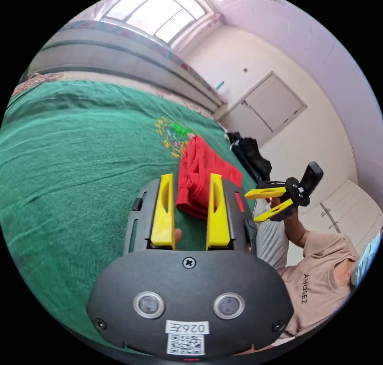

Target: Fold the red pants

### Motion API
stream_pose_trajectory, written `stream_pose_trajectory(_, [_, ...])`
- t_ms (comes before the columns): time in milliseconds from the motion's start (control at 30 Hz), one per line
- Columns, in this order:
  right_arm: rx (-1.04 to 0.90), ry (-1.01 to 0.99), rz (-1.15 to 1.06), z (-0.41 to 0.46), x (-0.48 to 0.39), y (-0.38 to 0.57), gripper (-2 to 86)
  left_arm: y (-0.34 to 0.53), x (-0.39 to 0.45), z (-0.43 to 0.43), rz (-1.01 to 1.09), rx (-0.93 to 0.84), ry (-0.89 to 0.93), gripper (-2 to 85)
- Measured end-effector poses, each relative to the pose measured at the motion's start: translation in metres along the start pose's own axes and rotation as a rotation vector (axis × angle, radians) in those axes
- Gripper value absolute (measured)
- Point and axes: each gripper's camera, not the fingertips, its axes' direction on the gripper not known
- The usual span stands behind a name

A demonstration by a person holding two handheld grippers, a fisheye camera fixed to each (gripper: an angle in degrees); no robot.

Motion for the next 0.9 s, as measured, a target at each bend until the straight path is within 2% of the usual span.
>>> stream_pose_trajectory(33, [-0.081, 0.082, -0.077, 0.019, -0.027, -0.005, 2.3, -0.004, -0.001, 0.000, -0.015, -0.018, 0.011, 2.4])
stream_pose_trajectory(167, [-0.065, 0.258, -0.192, 0.018, -0.085, -0.004, -0.1, 0.000, -0.009, -0.017, -0.075, 0.012, 0.093, -0.3])
stream_pose_trajectory(300, [0.003, 0.241, -0.162, -0.002, -0.094, -0.006, 0.8, 0.027, -0.014, -0.054, -0.163, 0.163, 0.003, -0.8])
stream_pose_trajectory(400, [0.007, 0.154, -0.117, -0.002, -0.088, -0.016, 1.1, 0.042, -0.007, -0.069, -0.158, 0.311, 0.057, -0.9])
stream_pose_trajectory(467, [-0.017, 0.101, -0.088, -0.003, -0.080, -0.027, 1.1, 0.045, 0.004, -0.063, -0.131, 0.338, 0.098, -0.8])
stream_pose_trajectory(600, [0.082, 0.037, -0.016, -0.047, -0.060, -0.036, -0.1, 0.035, 0.042, -0.020, 0.024, 0.241, 0.141, -0.6])
stream_pose_trajectory(667, [0.086, -0.049, 0.001, -0.059, -0.046, -0.042, -0.7, 0.026, 0.057, 0.015, 0.097, 0.103, 0.101, -0.7])
stream_pose_trajectory(733, [-0.012, -0.150, -0.008, -0.046, -0.034, -0.053, -0.8, 0.020, 0.064, 0.064, 0.102, -0.118, 0.026, -0.9])
stream_pose_trajectory(800, [-0.050, -0.224, 0.002, -0.045, -0.020, -0.060, -0.9, 0.022, 0.064, 0.061, 0.068, -0.077, 0.036, -0.9])
stream_pose_trajectory(900, [0.068, -0.255, 0.054, -0.096, 0.014, -0.060, -0.9, 0.028, 0.072, 0.033, 0.045, -0.011, 0.004, -0.9])
